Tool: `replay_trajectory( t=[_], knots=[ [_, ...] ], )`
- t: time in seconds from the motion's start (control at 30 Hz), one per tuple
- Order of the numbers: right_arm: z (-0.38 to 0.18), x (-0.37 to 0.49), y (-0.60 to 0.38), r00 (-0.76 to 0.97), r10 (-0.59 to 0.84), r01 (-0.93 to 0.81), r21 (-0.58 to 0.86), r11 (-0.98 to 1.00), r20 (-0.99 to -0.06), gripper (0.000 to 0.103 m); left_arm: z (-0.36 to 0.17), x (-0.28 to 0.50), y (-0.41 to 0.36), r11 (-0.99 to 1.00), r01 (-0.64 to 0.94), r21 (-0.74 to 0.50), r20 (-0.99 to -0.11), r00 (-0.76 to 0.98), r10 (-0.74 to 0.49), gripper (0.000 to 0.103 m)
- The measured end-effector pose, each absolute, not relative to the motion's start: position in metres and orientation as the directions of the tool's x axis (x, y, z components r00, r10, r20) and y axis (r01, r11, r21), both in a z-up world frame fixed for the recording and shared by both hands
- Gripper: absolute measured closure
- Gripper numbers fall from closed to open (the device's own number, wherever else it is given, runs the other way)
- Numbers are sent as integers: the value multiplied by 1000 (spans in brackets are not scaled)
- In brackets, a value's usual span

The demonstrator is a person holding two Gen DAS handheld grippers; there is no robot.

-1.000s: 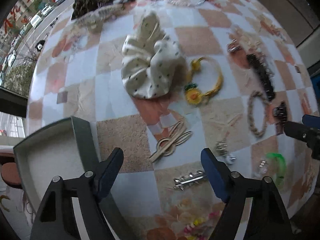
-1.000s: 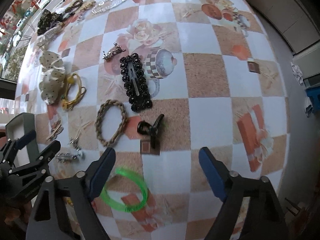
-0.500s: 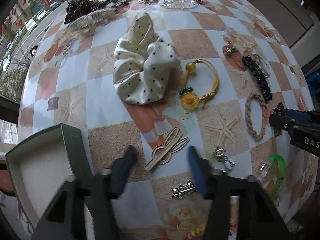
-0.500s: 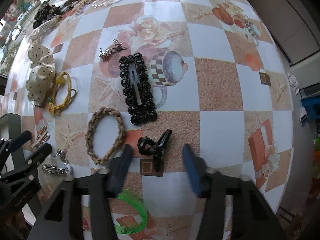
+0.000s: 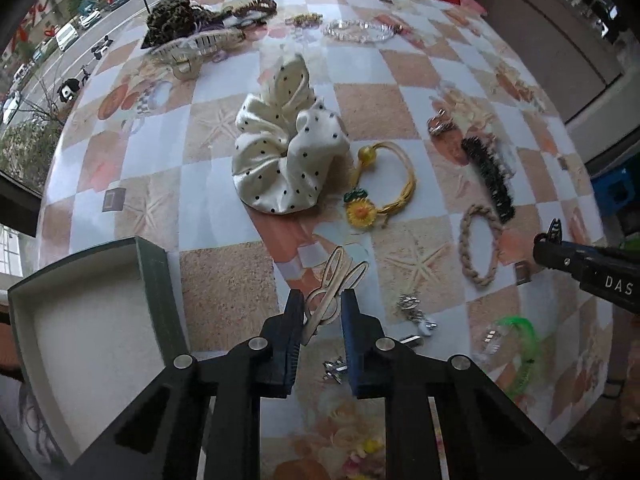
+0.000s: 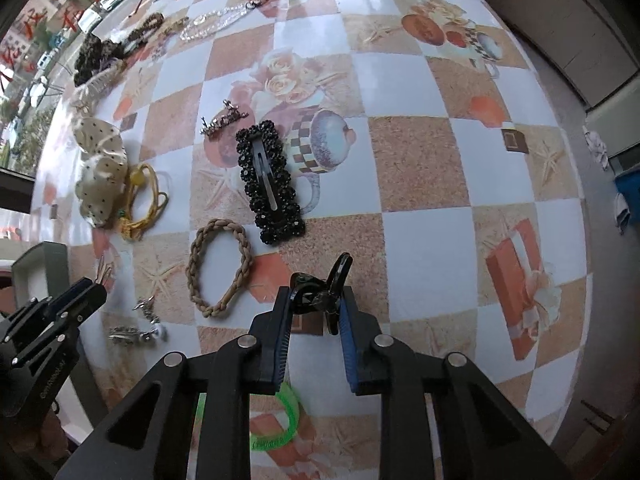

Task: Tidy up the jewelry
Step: 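Carry both clips to the white tray and open both tools to drop them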

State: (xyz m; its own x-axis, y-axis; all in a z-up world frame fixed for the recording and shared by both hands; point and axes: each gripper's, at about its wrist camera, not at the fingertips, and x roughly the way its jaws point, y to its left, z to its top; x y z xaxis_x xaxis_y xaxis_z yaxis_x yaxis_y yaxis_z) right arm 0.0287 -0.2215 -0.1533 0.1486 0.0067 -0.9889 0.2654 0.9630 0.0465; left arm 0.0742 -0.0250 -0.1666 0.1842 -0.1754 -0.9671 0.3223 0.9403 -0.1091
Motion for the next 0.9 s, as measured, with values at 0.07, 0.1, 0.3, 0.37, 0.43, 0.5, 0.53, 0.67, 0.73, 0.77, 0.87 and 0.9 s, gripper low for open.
replay_trajectory(
  t=[0.07,0.1,0.3,0.37,0.43,0.5,0.53,0.67,0.73,0.77,0.87,0.9],
  knots=[
    [-145,30,-219,158,20,260,61,964,-987,78,-160,74,-22,942,315,-117,-963,195,-185,80],
    [-141,29,-218,162,26,258,68,964,-986,78,-154,72,-18,943,310,-121,-961,202,-189,80],
    [-117,24,-197,196,67,218,110,970,-978,78,-130,53,16,957,256,-135,-946,253,-201,80],
    [-115,17,-187,209,81,194,122,973,-975,78,-121,49,31,966,217,-139,-943,269,-196,80],
    [-109,18,-170,214,98,165,134,977,-972,78,-115,45,48,973,182,-139,-940,285,-188,80],
    [-106,25,-150,217,119,127,148,981,-969,78,-108,41,69,980,143,-139,-936,303,-177,80],
    [-105,28,-139,217,130,103,155,982,-967,78,-105,39,81,984,116,-137,-934,314,-167,80],
    [-98,37,-88,213,188,-1,192,981,-959,78,-101,33,125,993,32,-115,-933,340,-119,80],
    [-98,44,-62,207,213,-48,207,977,-955,78,-104,32,148,995,-14,-100,-935,342,-90,80],
    [-99,49,-45,202,227,-77,216,973,-953,78,-107,31,159,995,-35,-94,-937,342,-76,80],
    [-106,61,-3,187,258,-147,232,961,-948,78,-117,31,190,992,-102,-77,-942,332,-39,80],
    [-111,67,14,177,271,-172,242,955,-946,78,-122,31,200,990,-124,-67,-944,328,-23,80]
  ],
)
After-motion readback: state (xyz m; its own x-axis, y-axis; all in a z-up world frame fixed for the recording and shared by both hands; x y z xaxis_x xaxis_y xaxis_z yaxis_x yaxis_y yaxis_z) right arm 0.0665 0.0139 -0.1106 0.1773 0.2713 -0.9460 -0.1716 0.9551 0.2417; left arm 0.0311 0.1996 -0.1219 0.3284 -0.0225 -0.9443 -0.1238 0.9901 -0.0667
